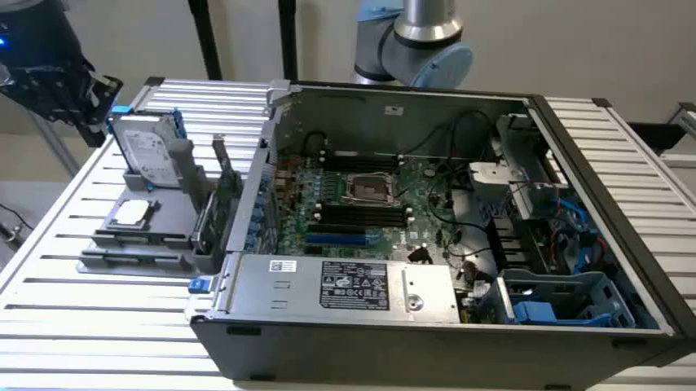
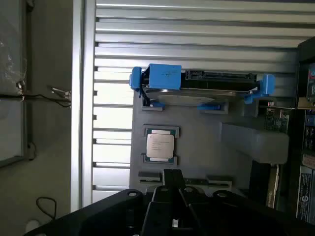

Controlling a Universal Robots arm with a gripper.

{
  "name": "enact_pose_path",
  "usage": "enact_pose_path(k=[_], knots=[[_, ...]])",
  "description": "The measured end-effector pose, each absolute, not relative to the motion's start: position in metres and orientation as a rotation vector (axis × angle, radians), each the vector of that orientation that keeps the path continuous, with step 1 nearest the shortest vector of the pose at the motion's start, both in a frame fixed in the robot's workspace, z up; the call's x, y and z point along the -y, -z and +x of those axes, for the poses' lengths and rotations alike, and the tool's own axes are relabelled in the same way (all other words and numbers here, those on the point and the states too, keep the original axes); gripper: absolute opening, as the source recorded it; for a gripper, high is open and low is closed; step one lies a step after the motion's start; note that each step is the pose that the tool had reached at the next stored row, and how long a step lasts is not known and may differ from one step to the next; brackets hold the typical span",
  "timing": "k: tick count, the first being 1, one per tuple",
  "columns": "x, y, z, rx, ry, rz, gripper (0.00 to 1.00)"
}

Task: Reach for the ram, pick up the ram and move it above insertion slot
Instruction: 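Reach for the ram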

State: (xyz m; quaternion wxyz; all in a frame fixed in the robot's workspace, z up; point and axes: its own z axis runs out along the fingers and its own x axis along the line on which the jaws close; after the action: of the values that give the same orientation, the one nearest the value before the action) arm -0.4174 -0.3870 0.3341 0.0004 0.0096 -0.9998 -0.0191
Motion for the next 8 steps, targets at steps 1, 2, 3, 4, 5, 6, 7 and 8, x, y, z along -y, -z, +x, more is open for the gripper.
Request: enact_pose_path(k=[1,2,3,4,5,6,7,8], knots=[[0.3870,-0.3341,-0.4174,3.140,0.060,0.030,0.11],[0.3870,-0.3341,-0.4174,3.140,0.060,0.030,0.11],[0.3870,-0.3342,-0.4174,3.140,0.060,0.030,0.11],[0.3870,-0.3342,-0.4174,3.140,0.060,0.030,0.11],[0.3870,-0.3342,-0.4174,3.140,0.060,0.030,0.11],[0.3870,-0.3343,-0.4174,3.140,0.060,0.030,0.11],[0.3870,-0.3343,-0.4174,3.140,0.060,0.030,0.11],[0.3870,-0.3343,-0.4174,3.140,0.060,0.030,0.11]])
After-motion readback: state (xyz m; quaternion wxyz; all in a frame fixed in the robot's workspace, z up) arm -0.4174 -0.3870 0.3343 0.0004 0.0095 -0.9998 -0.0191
